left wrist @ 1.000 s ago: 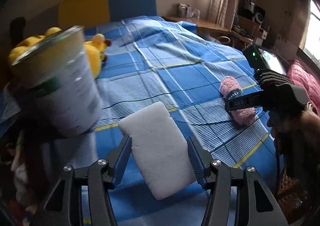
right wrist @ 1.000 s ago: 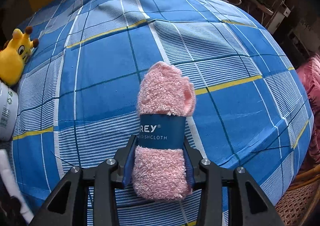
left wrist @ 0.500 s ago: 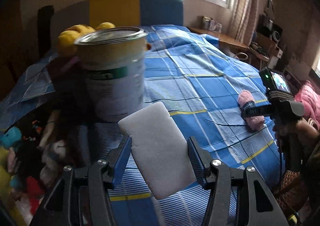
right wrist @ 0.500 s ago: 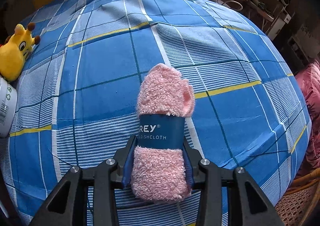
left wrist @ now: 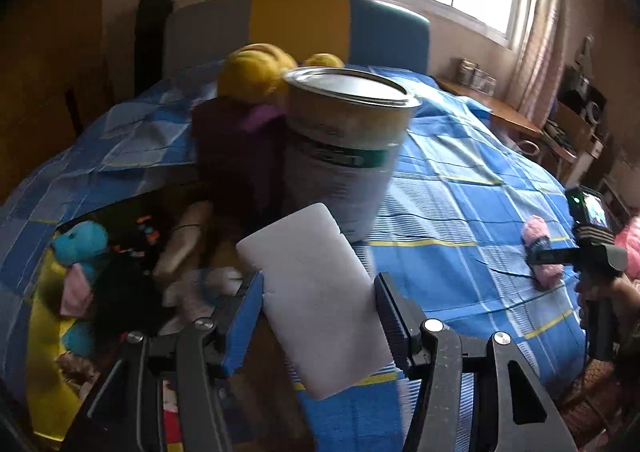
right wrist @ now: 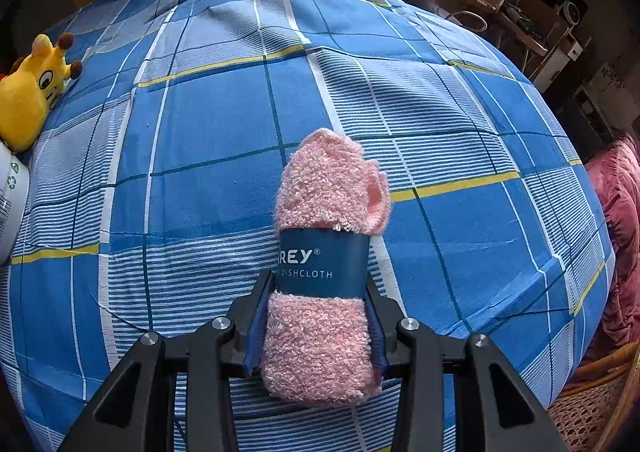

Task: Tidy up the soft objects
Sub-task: 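Carry the white sponge into the gold tray and open the left tool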

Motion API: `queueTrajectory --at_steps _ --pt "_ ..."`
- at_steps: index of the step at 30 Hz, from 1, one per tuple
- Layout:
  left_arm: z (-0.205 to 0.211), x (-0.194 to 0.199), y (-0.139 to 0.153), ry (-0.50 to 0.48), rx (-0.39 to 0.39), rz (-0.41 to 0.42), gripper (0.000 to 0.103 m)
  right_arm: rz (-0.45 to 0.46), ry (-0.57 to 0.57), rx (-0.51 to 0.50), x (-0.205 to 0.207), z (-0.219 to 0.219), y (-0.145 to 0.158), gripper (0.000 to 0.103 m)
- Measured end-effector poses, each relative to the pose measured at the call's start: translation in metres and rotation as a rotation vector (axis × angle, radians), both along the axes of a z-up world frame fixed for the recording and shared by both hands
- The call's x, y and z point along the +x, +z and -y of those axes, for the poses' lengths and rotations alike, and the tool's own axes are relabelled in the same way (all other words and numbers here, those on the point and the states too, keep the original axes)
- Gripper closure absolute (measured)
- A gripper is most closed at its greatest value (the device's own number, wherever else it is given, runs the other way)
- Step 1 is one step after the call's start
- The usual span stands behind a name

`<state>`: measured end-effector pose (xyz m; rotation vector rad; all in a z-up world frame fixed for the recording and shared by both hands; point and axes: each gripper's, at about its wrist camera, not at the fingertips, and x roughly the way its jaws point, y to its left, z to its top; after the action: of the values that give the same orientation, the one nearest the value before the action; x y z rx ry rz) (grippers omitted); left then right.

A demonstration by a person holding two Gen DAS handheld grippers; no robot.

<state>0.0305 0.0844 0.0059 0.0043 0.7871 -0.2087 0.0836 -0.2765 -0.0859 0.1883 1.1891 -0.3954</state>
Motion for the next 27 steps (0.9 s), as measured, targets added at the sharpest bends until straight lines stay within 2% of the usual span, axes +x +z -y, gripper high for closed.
queueTrajectory --at_steps 16,24,27 --pt "-0.097 -0.003 -0.010 0.223 0.003 -0.023 0.045 -0.005 0.028 -0.037 -0.001 -0.002 0.002 0.063" --pt "-0.166 -0.005 -0.031 0.383 0.005 -0.079 0.043 -0.006 0.035 -0.043 -0.001 -0.002 0.002 0.063" --pt "-0.183 -0.005 -0.040 0.416 0.012 -0.091 0.039 -0.007 0.036 -0.044 -0.001 -0.002 0.003 0.063"
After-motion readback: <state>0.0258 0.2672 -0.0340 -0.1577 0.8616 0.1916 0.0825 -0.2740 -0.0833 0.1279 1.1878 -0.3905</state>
